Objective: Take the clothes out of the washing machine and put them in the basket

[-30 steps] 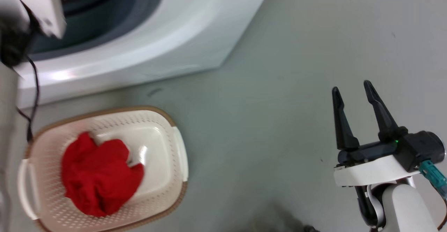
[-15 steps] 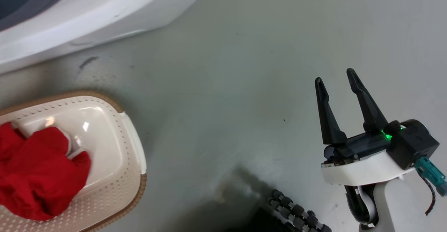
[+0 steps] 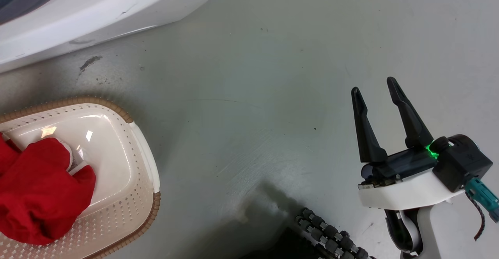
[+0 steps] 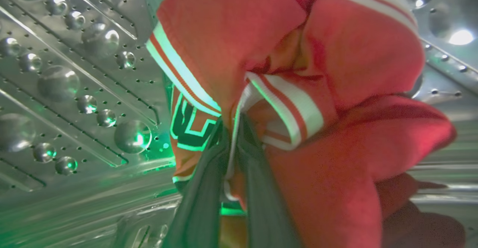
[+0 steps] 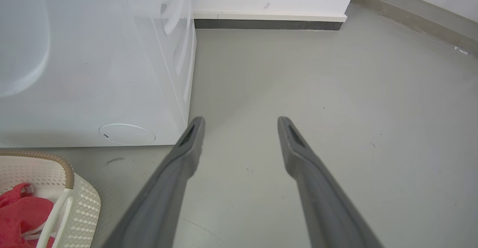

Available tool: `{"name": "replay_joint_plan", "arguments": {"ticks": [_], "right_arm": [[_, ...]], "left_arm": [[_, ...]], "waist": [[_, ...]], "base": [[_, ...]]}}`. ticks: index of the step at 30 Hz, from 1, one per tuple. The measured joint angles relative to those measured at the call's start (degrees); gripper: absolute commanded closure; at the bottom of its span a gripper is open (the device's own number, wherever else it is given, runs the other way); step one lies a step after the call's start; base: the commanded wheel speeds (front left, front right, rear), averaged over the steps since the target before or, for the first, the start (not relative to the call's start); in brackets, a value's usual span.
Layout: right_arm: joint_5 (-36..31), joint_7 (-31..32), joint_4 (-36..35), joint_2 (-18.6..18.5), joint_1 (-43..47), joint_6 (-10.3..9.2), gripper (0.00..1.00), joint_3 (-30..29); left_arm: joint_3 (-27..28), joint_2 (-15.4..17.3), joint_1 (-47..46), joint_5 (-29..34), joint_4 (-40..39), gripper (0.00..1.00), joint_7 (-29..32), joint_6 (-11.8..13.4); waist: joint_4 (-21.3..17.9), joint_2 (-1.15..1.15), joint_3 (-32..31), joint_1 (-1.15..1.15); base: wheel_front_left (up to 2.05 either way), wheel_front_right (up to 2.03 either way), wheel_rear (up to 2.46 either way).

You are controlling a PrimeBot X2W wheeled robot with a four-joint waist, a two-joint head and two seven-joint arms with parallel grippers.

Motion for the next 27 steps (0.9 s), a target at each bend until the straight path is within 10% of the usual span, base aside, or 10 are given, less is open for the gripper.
{"name": "replay_joint_plan", "arguments": {"ticks": [27], "right_arm": [[-7.51, 0.00, 3.61, 0.08, -1.83, 0.00, 0.00, -5.91]], "left_arm": [[-6.69, -4.61, 20.73, -7.91, -0.15, 1.00, -40.50, -2.57]], "waist": [[9.53, 0.00, -15.16, -0.01]], "base": [[0.00, 0.00, 0.00]]}}
